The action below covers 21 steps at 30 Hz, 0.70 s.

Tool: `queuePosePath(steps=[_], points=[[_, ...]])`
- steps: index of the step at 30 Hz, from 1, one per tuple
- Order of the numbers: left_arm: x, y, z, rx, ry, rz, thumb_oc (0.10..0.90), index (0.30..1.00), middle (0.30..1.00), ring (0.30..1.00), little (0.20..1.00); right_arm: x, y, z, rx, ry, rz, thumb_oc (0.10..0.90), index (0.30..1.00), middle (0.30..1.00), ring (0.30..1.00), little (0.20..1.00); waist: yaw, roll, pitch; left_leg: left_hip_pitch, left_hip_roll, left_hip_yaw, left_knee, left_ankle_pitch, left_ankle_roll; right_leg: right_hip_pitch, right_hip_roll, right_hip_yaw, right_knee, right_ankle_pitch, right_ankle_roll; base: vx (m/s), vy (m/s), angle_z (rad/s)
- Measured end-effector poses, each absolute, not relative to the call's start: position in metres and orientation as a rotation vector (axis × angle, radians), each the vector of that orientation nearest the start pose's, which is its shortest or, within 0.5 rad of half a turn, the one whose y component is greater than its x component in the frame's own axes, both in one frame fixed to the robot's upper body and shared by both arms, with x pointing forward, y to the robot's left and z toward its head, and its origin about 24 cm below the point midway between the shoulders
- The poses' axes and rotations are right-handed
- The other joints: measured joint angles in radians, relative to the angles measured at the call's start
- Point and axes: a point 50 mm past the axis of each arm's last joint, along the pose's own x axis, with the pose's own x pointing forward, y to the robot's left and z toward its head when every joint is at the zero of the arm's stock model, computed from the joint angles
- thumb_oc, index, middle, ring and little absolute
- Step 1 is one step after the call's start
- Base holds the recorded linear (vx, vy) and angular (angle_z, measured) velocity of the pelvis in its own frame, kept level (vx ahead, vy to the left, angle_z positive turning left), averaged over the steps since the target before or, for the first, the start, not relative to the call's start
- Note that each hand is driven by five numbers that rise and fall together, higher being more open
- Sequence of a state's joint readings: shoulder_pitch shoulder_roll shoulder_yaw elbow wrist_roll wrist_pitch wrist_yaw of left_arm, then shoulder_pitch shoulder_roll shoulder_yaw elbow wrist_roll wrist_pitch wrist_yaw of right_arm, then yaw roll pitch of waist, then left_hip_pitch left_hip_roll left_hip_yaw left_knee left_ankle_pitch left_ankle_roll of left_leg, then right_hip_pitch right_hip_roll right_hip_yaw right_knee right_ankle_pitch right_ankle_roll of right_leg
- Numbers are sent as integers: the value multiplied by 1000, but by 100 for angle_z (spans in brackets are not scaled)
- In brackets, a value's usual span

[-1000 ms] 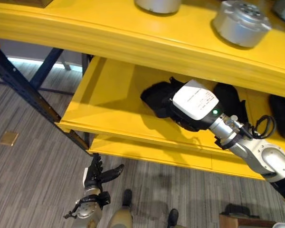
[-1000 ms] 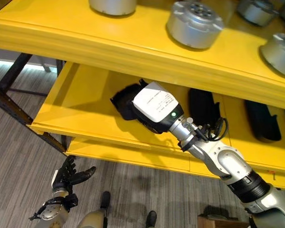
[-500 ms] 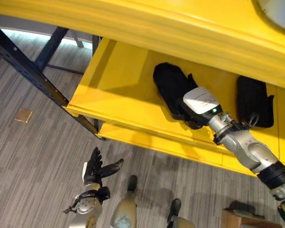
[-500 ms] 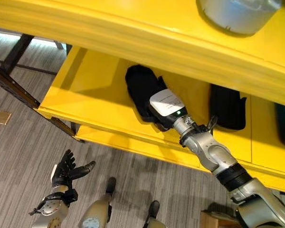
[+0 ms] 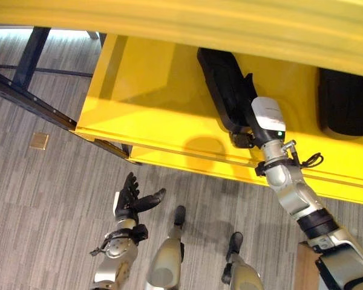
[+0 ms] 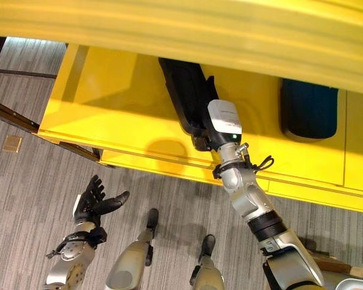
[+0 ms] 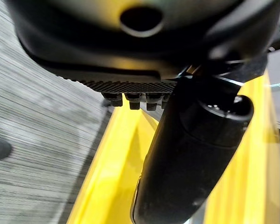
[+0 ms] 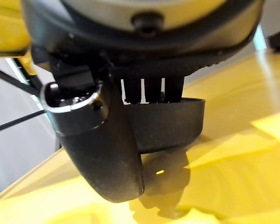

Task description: Move parts from the plastic box to the shelf.

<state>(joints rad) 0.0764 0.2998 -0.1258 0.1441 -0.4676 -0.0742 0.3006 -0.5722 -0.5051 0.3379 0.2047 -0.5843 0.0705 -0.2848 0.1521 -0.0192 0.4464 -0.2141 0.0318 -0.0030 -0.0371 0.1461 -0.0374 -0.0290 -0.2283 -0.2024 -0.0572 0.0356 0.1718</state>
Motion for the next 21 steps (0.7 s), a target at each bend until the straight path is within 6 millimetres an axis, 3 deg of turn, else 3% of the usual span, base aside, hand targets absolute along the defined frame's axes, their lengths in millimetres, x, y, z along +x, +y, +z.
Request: queuePosePath(steps=[6, 12, 21], points=[[235, 202, 3, -137, 182, 250, 900, 1000, 1000, 1000, 1000, 341, -166, 173, -1103, -526, -181, 400, 300, 300, 300, 300, -27, 54, 50, -52, 9, -4, 73, -10, 0, -83, -3, 9, 147, -58, -7, -105, -30, 3], [234, 203, 3, -133, 183, 251, 900, 1000, 1000, 1000, 1000, 343, -170, 180, -1109, -538, -212, 400, 300, 300, 300, 300, -32, 60, 68, -104, 7, -5, 150, -26, -1, -189, -21, 37, 338, -139, -25, -96, -38, 1], [235, 202, 4, -132, 180, 246, 900, 1000, 1000, 1000, 1000, 343, -171, 182, -1118, -538, -215, 400, 300, 300, 300, 300, -43, 59, 82, -203, 17, -8, 358, -107, -10, -328, -37, 78, 621, -259, -62, -76, -53, -1]])
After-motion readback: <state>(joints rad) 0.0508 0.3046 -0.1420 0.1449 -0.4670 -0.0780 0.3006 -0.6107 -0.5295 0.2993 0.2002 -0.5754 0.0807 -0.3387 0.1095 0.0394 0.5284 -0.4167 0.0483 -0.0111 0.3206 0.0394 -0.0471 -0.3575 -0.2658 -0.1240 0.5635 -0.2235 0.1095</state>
